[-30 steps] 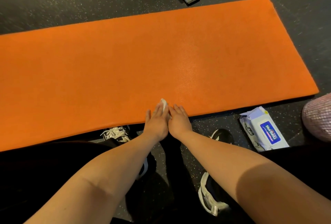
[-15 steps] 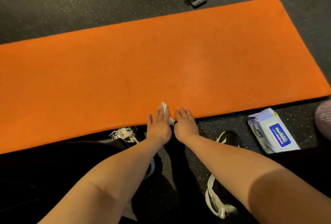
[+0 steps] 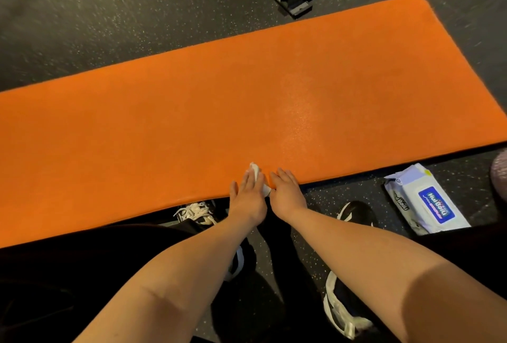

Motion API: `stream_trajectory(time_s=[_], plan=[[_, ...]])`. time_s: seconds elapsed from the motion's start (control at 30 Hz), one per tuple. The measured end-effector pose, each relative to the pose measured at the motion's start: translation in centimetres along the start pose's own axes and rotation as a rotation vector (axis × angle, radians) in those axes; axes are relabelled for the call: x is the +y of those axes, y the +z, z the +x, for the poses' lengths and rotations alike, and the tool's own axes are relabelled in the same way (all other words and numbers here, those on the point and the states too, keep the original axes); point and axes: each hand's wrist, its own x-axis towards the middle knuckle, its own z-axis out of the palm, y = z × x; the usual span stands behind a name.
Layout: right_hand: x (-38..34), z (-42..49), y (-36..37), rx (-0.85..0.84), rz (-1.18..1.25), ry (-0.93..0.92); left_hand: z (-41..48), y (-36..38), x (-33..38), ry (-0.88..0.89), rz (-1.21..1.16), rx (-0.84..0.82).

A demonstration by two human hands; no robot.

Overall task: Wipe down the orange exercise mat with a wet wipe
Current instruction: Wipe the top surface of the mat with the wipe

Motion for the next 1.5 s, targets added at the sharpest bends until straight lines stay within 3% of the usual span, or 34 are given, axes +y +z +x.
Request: stream_trajectory(time_s=[0.2, 0.37, 0.6, 0.8, 1.07, 1.27, 1.5], plan=[[0.0, 0.0, -0.7, -0.008, -0.009, 0.026, 0.0, 0.4, 0.2, 0.075, 0.0, 0.046], [-0.8, 0.2, -0.4, -0.027, -0.115, -0.046, 0.3, -0.9, -1.5, -0.064, -0.004, 0.107], [-1.3, 0.4, -0.5, -0.049, 0.025, -0.015, -0.6, 0.8, 0.0, 0.091, -0.07, 0.089], [-0.8, 0.7, 0.2, -0.025, -0.092, -0.022, 0.3, -0.8, -3.0, -0.137, -0.046, 0.175], [-1.1, 1.3, -0.7, -0.001, -0.121, -0.008, 0.4, 0.8, -1.2, 0.094, -0.014, 0.081], [-1.2, 1.7, -0.1, 0.026, -0.15, 0.014, 2.4, -1.3, -3.6, -0.192, -0.1, 0.157], [-1.6, 3.6, -1.3, 0.073, -0.146, 0.012, 2.7, 0.1, 0.1, 0.059, -0.067, 0.063]])
